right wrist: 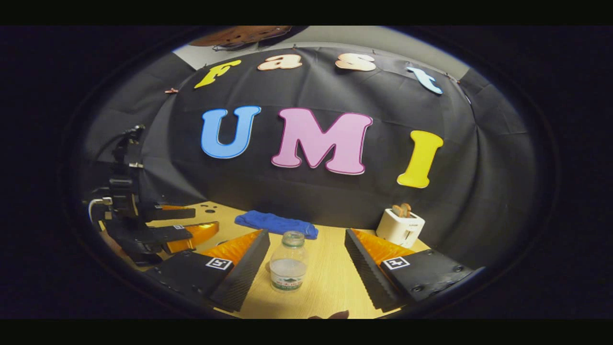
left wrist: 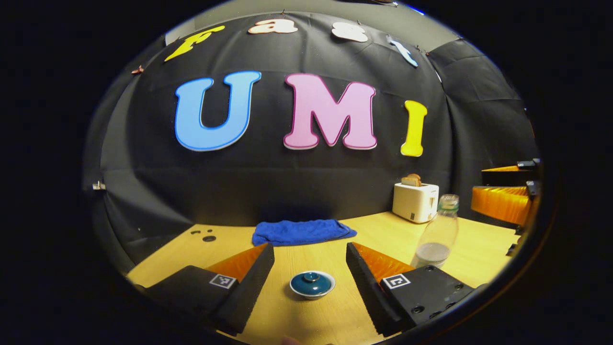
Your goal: Open the teacup lid with one hand, grasp the water bottle and pour water into the teacup with the other hand; after pouring, place the water bottle on the coaster and then close the teacup lid.
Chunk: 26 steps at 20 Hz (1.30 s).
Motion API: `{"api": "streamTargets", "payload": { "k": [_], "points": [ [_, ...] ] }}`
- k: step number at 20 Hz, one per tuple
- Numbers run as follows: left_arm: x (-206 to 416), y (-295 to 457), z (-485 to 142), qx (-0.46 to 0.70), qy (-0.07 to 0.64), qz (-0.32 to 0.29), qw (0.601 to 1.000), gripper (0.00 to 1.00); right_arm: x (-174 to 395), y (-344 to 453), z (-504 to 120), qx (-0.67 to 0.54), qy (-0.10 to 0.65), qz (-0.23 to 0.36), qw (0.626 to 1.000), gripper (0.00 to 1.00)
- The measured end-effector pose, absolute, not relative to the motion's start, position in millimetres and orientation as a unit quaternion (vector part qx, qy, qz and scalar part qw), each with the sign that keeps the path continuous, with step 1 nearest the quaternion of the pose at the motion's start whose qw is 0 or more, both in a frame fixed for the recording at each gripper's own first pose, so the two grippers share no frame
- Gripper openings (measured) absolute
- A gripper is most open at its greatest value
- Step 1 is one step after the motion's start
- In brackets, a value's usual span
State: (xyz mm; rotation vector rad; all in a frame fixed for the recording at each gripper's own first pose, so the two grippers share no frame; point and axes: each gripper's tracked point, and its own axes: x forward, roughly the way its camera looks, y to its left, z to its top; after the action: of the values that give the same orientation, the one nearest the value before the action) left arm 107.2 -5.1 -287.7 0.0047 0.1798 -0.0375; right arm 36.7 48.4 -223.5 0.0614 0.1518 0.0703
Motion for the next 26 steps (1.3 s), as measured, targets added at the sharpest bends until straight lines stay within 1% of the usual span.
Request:
{"api": "streamTargets", "payload": {
  "k": [4, 7, 8, 9, 10, 13, 14, 15, 16, 17, 18, 19, 20, 21, 22, 23, 24, 26],
  "points": [
    [124.6, 2.1, -329.1, -0.001, 0.106, -0.009, 0.994, 0.93, 33.7, 56.4, -248.6, 0.037, 0.088, 0.031, 0.995, 0.98],
    [140.7, -1.4, -350.9, 0.010, 0.124, -0.019, 0.992, 0.90, 35.9, 58.4, -256.2, 0.036, 0.090, 0.030, 0.995, 0.98],
    [146.8, -4.3, -357.6, 0.011, 0.130, -0.023, 0.991, 0.83, 37.6, 60.3, -256.8, 0.033, 0.089, 0.031, 0.995, 0.98],
    [151.4, -6.8, -362.0, 0.015, 0.137, -0.026, 0.990, 0.79, 39.2, 60.4, -258.8, 0.030, 0.089, 0.031, 0.995, 0.98],
    [155.1, -7.8, -368.7, 0.020, 0.143, -0.026, 0.989, 0.76, 40.4, 60.2, -260.0, 0.028, 0.090, 0.031, 0.995, 0.98],
    [159.8, -15.2, -375.2, 0.039, 0.154, -0.038, 0.987, 0.73, 43.8, 61.0, -264.2, 0.034, 0.091, 0.030, 0.995, 0.96],
    [160.1, -17.9, -378.5, 0.042, 0.158, -0.040, 0.986, 0.69, 44.4, 60.6, -267.7, 0.035, 0.094, 0.029, 0.995, 0.99],
    [160.6, -18.9, -381.4, 0.049, 0.164, -0.039, 0.984, 0.67, 44.6, 60.4, -271.0, 0.036, 0.097, 0.028, 0.994, 0.98],
    [160.6, -19.0, -383.9, 0.056, 0.168, -0.037, 0.983, 0.62, 45.2, 59.7, -273.0, 0.037, 0.100, 0.027, 0.994, 0.98],
    [161.8, -19.4, -385.1, 0.060, 0.170, -0.036, 0.983, 0.59, 45.3, 59.5, -275.3, 0.039, 0.101, 0.027, 0.994, 0.99],
    [162.6, -20.4, -383.8, 0.062, 0.169, -0.036, 0.983, 0.55, 45.0, 59.8, -276.5, 0.039, 0.102, 0.027, 0.994, 0.98],
    [163.8, -21.2, -384.2, 0.063, 0.170, -0.036, 0.983, 0.51, 45.3, 59.5, -278.1, 0.039, 0.103, 0.028, 0.994, 0.99],
    [163.5, -20.8, -386.1, 0.064, 0.171, -0.035, 0.983, 0.55, 45.1, 60.0, -278.9, 0.040, 0.104, 0.028, 0.993, 0.99],
    [163.0, -20.5, -385.1, 0.066, 0.170, -0.033, 0.983, 0.53, 44.6, 60.1, -280.7, 0.041, 0.105, 0.029, 0.993, 0.98],
    [164.4, -18.8, -385.1, 0.066, 0.168, -0.029, 0.983, 0.37, 44.1, 60.9, -282.6, 0.042, 0.107, 0.031, 0.993, 0.98],
    [165.8, -19.2, -384.3, 0.063, 0.165, -0.030, 0.984, 0.41, 44.4, 61.7, -285.1, 0.043, 0.109, 0.032, 0.993, 0.98],
    [164.5, -19.7, -382.2, 0.059, 0.162, -0.030, 0.985, 0.34, 44.8, 62.9, -287.8, 0.044, 0.111, 0.034, 0.992, 0.98],
    [163.7, -19.5, -381.7, 0.054, 0.159, -0.032, 0.985, 0.33, 44.2, 64.1, -292.0, 0.049, 0.112, 0.035, 0.992, 0.99]
  ]
}}
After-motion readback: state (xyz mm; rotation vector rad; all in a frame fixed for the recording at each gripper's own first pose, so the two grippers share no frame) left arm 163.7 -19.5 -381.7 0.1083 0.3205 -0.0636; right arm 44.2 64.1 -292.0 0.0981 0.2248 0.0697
